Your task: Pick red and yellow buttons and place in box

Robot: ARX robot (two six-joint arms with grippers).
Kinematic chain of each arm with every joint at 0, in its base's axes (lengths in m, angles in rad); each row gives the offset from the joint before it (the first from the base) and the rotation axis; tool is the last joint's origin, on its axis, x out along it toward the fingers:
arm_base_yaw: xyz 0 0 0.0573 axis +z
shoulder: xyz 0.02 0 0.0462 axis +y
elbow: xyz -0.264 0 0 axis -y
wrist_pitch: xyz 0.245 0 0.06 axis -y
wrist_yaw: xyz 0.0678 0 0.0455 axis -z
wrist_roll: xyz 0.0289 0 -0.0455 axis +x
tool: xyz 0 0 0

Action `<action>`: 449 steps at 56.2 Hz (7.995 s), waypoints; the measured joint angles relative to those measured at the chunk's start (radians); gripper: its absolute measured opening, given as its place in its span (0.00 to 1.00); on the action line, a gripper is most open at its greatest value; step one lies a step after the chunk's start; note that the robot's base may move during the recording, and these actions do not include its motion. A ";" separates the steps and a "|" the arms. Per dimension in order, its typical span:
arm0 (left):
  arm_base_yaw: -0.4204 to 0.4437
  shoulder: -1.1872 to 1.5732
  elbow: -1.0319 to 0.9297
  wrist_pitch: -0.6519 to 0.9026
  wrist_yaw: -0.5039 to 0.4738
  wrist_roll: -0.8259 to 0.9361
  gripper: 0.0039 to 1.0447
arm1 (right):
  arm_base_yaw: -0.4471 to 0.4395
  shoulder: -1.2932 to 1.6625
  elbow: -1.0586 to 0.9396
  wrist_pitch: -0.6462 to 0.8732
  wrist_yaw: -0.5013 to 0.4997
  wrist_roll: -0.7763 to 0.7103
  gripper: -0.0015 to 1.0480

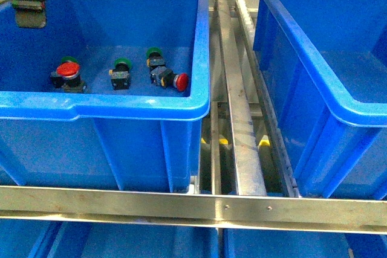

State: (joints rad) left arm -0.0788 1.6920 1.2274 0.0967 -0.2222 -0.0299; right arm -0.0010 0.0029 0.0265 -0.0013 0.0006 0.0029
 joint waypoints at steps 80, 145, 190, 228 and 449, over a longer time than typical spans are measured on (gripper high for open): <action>-0.081 0.460 0.392 -0.134 -0.093 -0.032 0.91 | 0.000 0.000 0.000 0.000 0.000 0.000 0.94; 0.013 -0.015 -0.036 0.298 0.404 -0.191 0.33 | 0.000 0.000 0.000 0.000 0.000 0.000 0.94; -0.153 0.122 -0.298 1.258 0.928 -1.360 0.33 | 0.000 0.000 0.000 0.000 0.000 0.000 0.94; -0.337 0.161 -0.146 1.168 0.977 -1.330 0.33 | 0.001 0.269 0.048 0.396 0.380 0.040 0.94; -0.295 -0.116 -0.217 0.776 0.768 -0.869 0.93 | 0.341 1.236 0.510 0.808 0.300 1.091 0.33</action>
State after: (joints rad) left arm -0.3740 1.5757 1.0100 0.8730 0.5461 -0.8989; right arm 0.3397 1.2392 0.5369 0.8070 0.3008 1.0939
